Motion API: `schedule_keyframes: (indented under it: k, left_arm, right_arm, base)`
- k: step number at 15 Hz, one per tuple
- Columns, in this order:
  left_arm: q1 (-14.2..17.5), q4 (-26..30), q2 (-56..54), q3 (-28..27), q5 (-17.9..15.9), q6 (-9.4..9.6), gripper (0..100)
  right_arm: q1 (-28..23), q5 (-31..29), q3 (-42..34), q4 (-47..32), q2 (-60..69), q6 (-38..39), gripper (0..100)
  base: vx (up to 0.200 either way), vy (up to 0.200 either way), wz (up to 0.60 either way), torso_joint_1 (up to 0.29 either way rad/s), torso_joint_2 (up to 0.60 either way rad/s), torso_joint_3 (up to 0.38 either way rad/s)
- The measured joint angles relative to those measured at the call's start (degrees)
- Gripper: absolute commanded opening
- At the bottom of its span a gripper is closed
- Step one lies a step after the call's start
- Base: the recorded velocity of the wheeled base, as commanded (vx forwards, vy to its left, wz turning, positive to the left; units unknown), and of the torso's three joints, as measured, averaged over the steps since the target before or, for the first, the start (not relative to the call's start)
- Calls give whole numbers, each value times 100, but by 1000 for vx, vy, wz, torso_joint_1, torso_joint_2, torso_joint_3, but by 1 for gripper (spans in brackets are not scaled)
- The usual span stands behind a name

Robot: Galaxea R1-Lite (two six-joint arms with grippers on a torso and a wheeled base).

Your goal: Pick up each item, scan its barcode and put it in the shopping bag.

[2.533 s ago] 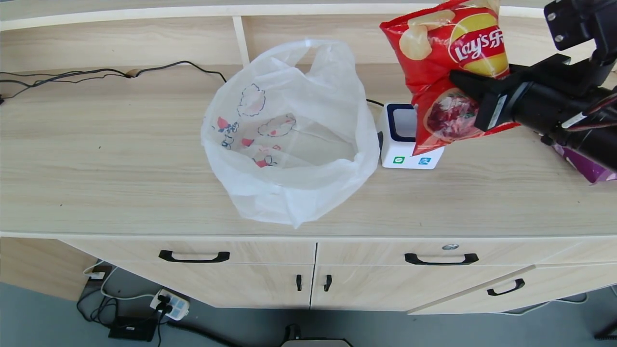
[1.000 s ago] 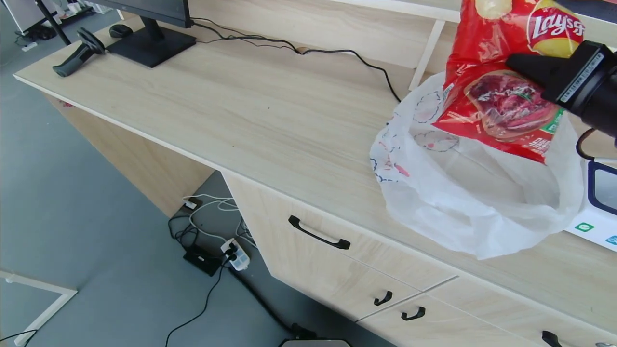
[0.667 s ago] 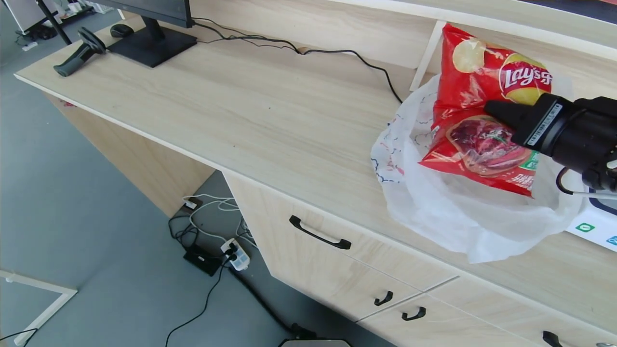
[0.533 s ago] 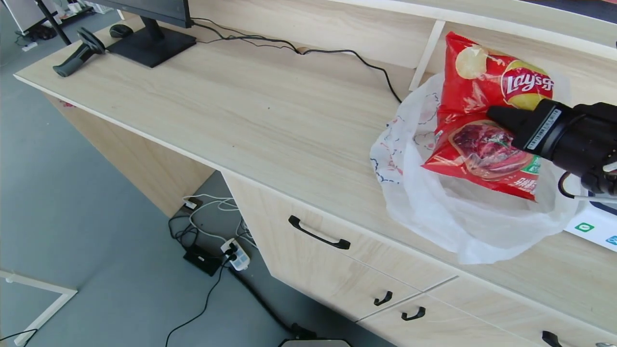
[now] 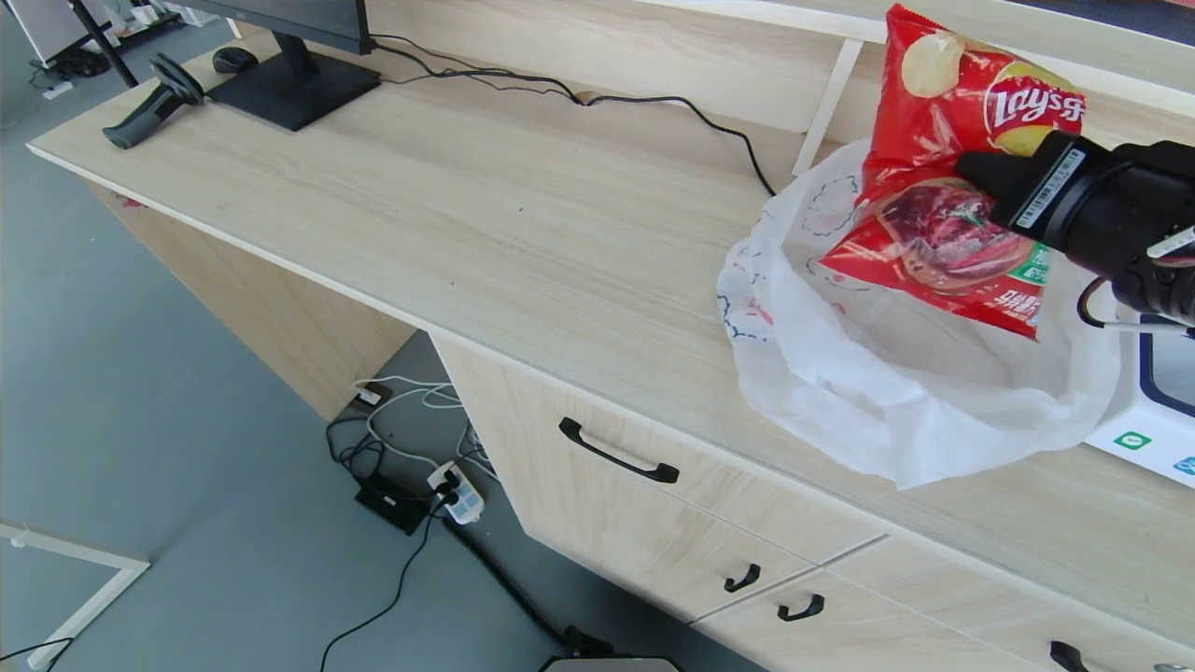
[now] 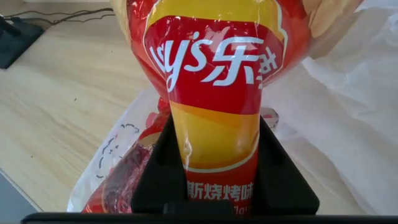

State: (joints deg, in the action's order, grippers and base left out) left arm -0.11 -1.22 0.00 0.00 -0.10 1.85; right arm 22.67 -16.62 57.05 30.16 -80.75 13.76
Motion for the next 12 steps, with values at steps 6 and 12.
schedule_keyframes:
  k: [6,12]
  left_arm:
    - [-5,-4,0,0,0,-9,100]
    - [-5,-9,0,0,0,20,100]
  right_arm:
    - [-189,-84,-24,38,-290,-635,0]
    - [-118,55,-800,479,-240,-1084,0]
  base:
    - [0,0,0,0,0,0]
    - [0,0,0,0,0,0]
